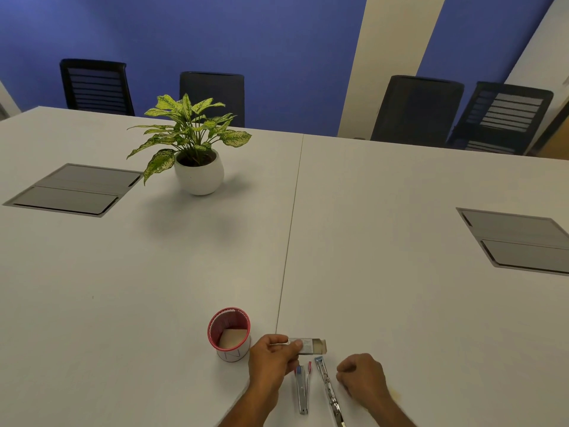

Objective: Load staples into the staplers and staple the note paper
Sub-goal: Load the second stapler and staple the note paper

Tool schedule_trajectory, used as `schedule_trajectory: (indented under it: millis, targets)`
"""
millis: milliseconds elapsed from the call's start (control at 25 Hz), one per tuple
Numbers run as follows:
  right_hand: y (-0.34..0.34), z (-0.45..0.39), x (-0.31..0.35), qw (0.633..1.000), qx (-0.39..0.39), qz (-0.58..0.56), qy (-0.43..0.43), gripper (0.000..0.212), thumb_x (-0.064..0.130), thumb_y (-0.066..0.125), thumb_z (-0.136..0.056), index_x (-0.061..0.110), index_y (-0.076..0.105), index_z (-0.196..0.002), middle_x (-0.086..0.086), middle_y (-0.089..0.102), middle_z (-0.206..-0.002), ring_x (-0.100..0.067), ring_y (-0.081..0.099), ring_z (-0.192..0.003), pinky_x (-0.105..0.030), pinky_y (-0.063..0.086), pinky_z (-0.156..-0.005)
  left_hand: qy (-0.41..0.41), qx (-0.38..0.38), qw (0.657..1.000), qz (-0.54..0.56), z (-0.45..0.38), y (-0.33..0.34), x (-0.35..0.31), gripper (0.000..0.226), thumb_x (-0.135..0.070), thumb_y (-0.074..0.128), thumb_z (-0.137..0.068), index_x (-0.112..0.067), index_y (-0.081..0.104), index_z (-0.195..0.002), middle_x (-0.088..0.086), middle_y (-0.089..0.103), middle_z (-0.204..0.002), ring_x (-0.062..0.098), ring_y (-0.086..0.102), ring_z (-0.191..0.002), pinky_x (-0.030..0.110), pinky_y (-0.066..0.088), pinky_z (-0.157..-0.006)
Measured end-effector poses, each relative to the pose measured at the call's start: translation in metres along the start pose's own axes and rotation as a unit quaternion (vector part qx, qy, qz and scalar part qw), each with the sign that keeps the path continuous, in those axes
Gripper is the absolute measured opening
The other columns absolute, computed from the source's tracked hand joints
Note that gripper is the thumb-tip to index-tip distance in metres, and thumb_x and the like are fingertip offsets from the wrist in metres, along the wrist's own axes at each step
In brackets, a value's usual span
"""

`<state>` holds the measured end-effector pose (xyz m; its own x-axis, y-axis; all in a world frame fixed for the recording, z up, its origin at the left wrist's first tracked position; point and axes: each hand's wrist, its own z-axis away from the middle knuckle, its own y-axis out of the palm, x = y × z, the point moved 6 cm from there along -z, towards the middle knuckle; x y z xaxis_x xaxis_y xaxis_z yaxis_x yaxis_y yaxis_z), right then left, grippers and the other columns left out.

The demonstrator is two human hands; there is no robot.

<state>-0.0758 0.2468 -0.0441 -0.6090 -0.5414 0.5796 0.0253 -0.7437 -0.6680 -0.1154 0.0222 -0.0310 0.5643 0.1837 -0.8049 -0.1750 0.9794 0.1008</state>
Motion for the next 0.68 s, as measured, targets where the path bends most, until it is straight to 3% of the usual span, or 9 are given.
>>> schedule_trajectory:
  millis: [280, 360, 480, 600, 680]
  targets:
    - [0.0, -0.007, -0.007, 1.0, 0.016, -0.004, -0.008, 0.017, 0.015, 0.081, -0.072, 0.028, 0.074, -0.063, 0.014, 0.072, -0.062, -0.005, 0.069, -0.07, -0.013, 0.048, -0.065, -0.002, -0.003, 1.0, -0.01, -0.002, 0.001, -0.001, 0.036, -0.009, 0.087, -0.071, -0.005, 0.065, -0.099, 0.019, 0.075, -0.09, 0.031, 0.075, -0.079, 0.041, 0.064, -0.074]
    - [-0.003, -0.007, -0.009, 0.991, 0.01, -0.133, 0.015, 0.014, 0.007, 0.078, -0.076, 0.017, 0.077, -0.066, 0.003, 0.074, -0.064, -0.014, 0.067, -0.058, -0.023, 0.053, -0.06, -0.003, -0.001, 1.0, -0.011, -0.002, 0.003, -0.001, 0.036, -0.009, 0.087, -0.071, -0.005, 0.065, -0.099, 0.019, 0.075, -0.09, 0.032, 0.075, -0.08, 0.042, 0.064, -0.076]
    - [0.001, -0.004, 0.001, 0.929, 0.071, -0.357, 0.062, 0.005, 0.003, 0.072, -0.086, 0.002, 0.077, -0.084, -0.016, 0.074, -0.077, -0.023, 0.066, -0.06, -0.033, 0.057, -0.057, -0.002, 0.005, 1.0, -0.013, -0.002, 0.005, -0.001, 0.036, -0.009, 0.088, -0.071, -0.005, 0.065, -0.098, 0.017, 0.076, -0.087, 0.031, 0.075, -0.079, 0.042, 0.064, -0.075]
    - [0.004, -0.001, 0.012, 0.887, 0.121, -0.439, 0.07, 0.01, 0.005, 0.068, -0.09, 0.0, 0.076, -0.092, -0.018, 0.075, -0.082, -0.025, 0.071, -0.068, -0.034, 0.059, -0.061, 0.005, 0.011, 1.0, -0.008, -0.001, 0.007, -0.002, 0.035, -0.008, 0.088, -0.07, -0.005, 0.066, -0.096, 0.015, 0.076, -0.079, 0.028, 0.075, -0.072, 0.036, 0.064, -0.068]
    - [0.004, 0.002, 0.017, 0.883, 0.13, -0.446, 0.063, 0.011, 0.005, 0.068, -0.09, -0.001, 0.077, -0.092, -0.017, 0.076, -0.082, -0.025, 0.072, -0.07, -0.033, 0.059, -0.061, 0.009, 0.016, 1.0, -0.008, 0.0, 0.009, -0.003, 0.035, -0.008, 0.088, -0.07, -0.004, 0.066, -0.096, 0.013, 0.076, -0.076, 0.026, 0.074, -0.07, 0.033, 0.062, -0.064]
